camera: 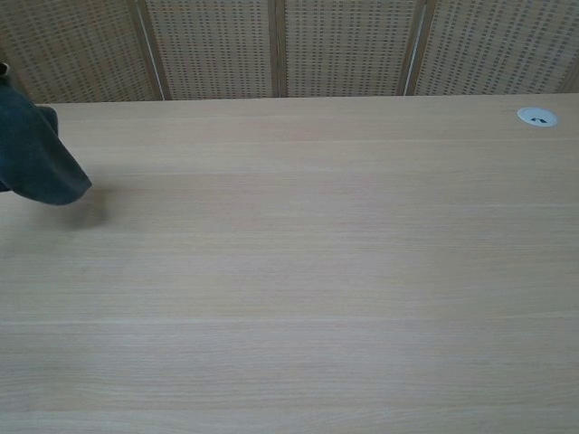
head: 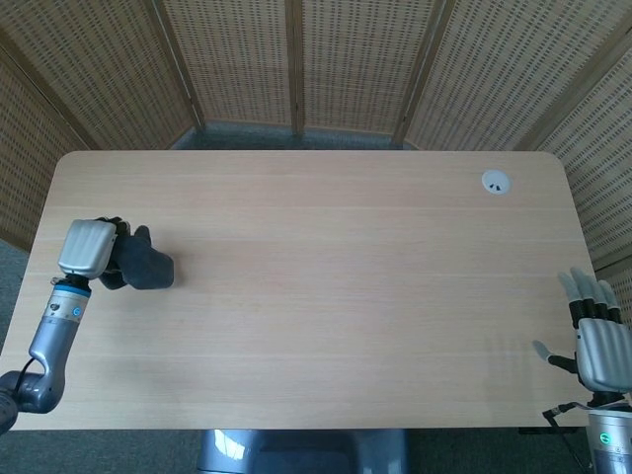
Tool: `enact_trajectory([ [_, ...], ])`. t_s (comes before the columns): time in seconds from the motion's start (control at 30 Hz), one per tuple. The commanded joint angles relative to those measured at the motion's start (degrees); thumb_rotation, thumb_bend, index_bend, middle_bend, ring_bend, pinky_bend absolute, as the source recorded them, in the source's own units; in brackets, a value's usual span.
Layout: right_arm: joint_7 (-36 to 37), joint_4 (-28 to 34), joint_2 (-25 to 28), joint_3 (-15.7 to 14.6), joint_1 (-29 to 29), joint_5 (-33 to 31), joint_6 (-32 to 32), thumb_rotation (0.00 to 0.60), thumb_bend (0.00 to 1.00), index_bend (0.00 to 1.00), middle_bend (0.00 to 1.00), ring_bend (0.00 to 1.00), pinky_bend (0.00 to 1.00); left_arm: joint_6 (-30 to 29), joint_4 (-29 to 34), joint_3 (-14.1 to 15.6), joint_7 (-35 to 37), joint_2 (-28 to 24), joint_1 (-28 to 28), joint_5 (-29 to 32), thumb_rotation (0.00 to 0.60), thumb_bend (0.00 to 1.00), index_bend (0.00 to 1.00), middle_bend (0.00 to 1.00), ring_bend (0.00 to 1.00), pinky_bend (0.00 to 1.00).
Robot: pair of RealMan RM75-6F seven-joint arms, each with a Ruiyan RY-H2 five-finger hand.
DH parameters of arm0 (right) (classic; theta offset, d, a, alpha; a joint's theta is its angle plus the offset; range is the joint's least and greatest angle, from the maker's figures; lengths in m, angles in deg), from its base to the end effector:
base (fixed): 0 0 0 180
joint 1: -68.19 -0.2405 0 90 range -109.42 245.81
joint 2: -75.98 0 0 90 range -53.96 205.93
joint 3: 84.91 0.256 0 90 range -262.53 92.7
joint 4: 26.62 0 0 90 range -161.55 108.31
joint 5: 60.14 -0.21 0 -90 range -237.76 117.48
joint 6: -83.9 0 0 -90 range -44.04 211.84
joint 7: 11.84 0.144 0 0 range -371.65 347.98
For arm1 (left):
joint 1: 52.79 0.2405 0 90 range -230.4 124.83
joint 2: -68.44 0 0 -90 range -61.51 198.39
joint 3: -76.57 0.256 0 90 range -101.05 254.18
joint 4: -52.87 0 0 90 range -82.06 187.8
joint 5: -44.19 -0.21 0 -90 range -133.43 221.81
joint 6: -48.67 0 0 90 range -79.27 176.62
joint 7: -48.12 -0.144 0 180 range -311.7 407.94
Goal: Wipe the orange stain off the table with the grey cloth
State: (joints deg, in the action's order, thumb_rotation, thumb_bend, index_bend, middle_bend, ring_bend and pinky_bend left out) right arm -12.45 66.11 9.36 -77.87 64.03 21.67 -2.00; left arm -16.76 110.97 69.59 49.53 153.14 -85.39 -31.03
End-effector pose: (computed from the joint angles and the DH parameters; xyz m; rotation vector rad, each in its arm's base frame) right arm -0.3112 -0.1913 0.1607 1.2542 -0.9113 0.9490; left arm -0.2917 0.3663 0.0863 -1.5609 -0.7384 -0.8562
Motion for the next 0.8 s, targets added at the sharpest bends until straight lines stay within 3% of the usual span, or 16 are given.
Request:
enact_trajectory([
  [0.03, -0.2, 0.1, 0.0, -0.1, 0.0, 0.2, -0.1, 0.6, 0.0, 0.0, 0.0, 0.0, 0.0, 3.3, 2.6, 0.8, 1.7, -0.9, 0.1, 0.3, 0.6, 0.04, 0.05, 0.0, 0.0, 0.23],
  [0.13, -0.3, 0.2, 0.0, -0.1, 0.1, 0.2, -0.3, 0.6, 0.0, 0.0, 0.0, 0.0, 0.0, 6.1, 7.6, 0.9, 1.5, -3.7, 0.1, 1.5, 0.6, 0.0, 0.0, 0.0, 0.0, 0.1],
  [0.23, -0.2, 0.2, 0.1, 0.0, 0.1, 0.1, -0.3, 0.6, 0.0, 0.0, 0.0, 0.0, 0.0, 6.0, 11.6, 1.0, -0.4, -5.7, 1.1, 2.6, 0.6, 0.0, 0.0, 0.0, 0.0, 0.06],
  [0.57, -0.4, 0.7, 0.8, -0.3, 0.1, 0.2, 0.1, 0.6, 0.0, 0.0, 0.0, 0.0, 0.0, -0.4, 20.5, 3.4, 0.2, -11.5, 7.7, 1.3, 0.6, 0.0, 0.0, 0.0, 0.0, 0.04],
  [0.8, -0.7, 1.6, 1.7, -0.6, 0.2, 0.4, 0.5, 0.6, 0.0, 0.0, 0.0, 0.0, 0.0, -8.4, 21.9, 5.4, 2.0, -13.9, 13.7, -1.2, 0.6, 0.0, 0.0, 0.0, 0.0, 0.02],
])
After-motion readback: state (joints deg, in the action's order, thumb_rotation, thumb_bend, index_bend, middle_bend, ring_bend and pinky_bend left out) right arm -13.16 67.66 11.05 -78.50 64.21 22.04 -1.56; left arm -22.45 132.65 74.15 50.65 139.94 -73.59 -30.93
